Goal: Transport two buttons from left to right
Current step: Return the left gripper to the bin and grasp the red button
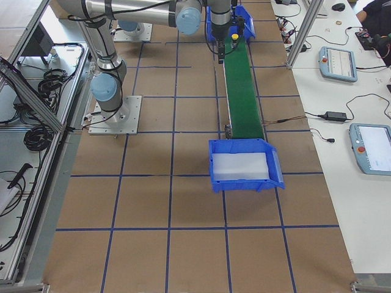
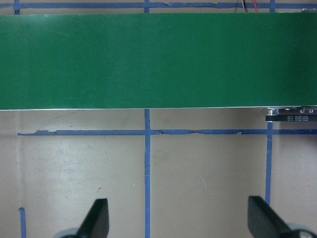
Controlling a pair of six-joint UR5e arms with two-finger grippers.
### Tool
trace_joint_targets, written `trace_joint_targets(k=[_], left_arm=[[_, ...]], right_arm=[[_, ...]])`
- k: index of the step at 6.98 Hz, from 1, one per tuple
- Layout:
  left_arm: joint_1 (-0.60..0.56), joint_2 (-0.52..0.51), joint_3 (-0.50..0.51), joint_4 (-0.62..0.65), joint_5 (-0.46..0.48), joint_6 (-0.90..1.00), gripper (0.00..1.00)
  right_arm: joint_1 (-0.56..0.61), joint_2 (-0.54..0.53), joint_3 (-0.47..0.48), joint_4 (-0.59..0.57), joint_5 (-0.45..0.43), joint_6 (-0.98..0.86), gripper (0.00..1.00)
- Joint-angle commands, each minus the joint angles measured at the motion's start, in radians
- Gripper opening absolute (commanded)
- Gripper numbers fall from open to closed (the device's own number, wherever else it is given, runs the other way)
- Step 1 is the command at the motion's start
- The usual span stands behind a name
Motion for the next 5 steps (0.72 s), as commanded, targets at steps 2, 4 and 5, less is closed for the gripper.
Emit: trace_joint_targets(k=[2,4,5], left_arm=[[0.006,-0.076,-0.016,0.129,0.004,0.015,1.0],[0.009,-0.121,0.003,0.155,0.004,0.016,0.96],[0.034,-0.127,0.003,0.168,0.002,0.016,0.96]], right_arm=[[0.001,0.0,0.0,-0.001,0.0,-0.001,1.0],[-0.001,0.0,0.0,-0.001,0.0,-0.001,1.0],[0.001,0.0,0.001,-0.001,0.0,-0.001,1.0]])
